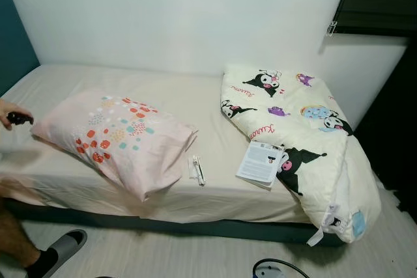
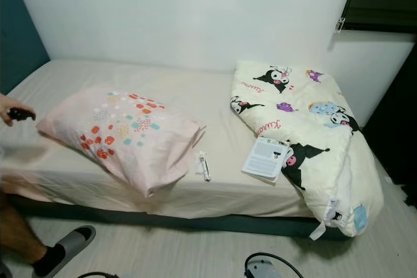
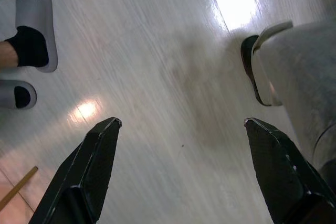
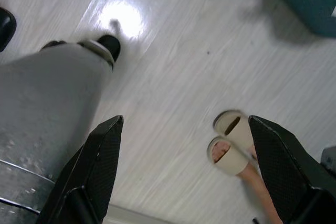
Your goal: Clean up the room
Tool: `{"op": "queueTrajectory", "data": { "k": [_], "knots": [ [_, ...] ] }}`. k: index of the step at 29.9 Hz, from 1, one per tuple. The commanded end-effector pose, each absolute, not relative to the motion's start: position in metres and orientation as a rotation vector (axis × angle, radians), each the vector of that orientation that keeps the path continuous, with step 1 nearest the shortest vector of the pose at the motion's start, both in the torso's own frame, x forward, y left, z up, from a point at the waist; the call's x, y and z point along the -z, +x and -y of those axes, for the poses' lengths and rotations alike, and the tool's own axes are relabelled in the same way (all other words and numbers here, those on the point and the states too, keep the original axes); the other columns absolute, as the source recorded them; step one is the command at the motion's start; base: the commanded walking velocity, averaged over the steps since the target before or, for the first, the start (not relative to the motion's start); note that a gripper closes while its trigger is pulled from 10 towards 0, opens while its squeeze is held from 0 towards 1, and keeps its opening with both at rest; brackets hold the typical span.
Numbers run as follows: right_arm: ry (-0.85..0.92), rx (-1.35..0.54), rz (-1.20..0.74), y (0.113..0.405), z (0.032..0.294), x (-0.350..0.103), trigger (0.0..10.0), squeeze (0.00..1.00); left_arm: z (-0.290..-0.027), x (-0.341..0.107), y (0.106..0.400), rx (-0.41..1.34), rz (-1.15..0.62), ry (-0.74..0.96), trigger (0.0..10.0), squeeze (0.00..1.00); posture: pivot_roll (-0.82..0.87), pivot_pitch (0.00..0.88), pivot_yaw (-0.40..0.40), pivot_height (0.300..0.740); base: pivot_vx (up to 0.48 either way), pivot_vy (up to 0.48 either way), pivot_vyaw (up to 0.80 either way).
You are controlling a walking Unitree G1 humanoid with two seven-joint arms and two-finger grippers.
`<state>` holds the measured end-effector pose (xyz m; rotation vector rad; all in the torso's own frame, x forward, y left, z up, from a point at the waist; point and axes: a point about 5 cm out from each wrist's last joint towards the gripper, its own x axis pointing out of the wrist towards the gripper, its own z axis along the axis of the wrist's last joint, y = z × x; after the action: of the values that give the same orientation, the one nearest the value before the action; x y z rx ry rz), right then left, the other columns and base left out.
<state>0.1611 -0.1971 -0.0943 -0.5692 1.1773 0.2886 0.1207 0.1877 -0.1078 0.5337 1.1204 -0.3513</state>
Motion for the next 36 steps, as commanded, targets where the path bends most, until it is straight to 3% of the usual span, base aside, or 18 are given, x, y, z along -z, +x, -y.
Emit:
{"op": "queueTrajectory", "data": {
  "k": [1,6,31,36],
  "knots": [
    [-0.568,-0.294,-1.190,0.1577,0.1979,0.0956,10.0,0.00,-0.1861,0.1104,0.1132,0.377,-1.157,0.517,10.0,0.00,-0.03,0.000,-0.087,0.740,0.364,0.000,0.00],
    [-0.572,-0.293,-1.183,0.1586,0.1978,0.0952,10.0,0.00,-0.1863,0.1103,0.1134,0.373,-1.160,0.508,10.0,0.00,-0.02,0.000,-0.088,0.740,0.387,0.000,0.78],
    [-0.571,-0.268,-1.192,0.1591,0.1993,0.0949,10.0,0.00,-0.1855,0.1099,0.1148,0.379,-1.160,0.487,10.0,0.00,-0.03,0.000,-0.084,0.740,0.380,0.000,0.00],
    [-0.532,-0.211,-1.181,0.1584,0.2002,0.0951,10.0,0.00,-0.1867,0.1099,0.1148,0.359,-1.154,0.501,10.0,0.00,-0.03,0.000,-0.082,0.740,0.055,0.000,0.00]
  ]
}}
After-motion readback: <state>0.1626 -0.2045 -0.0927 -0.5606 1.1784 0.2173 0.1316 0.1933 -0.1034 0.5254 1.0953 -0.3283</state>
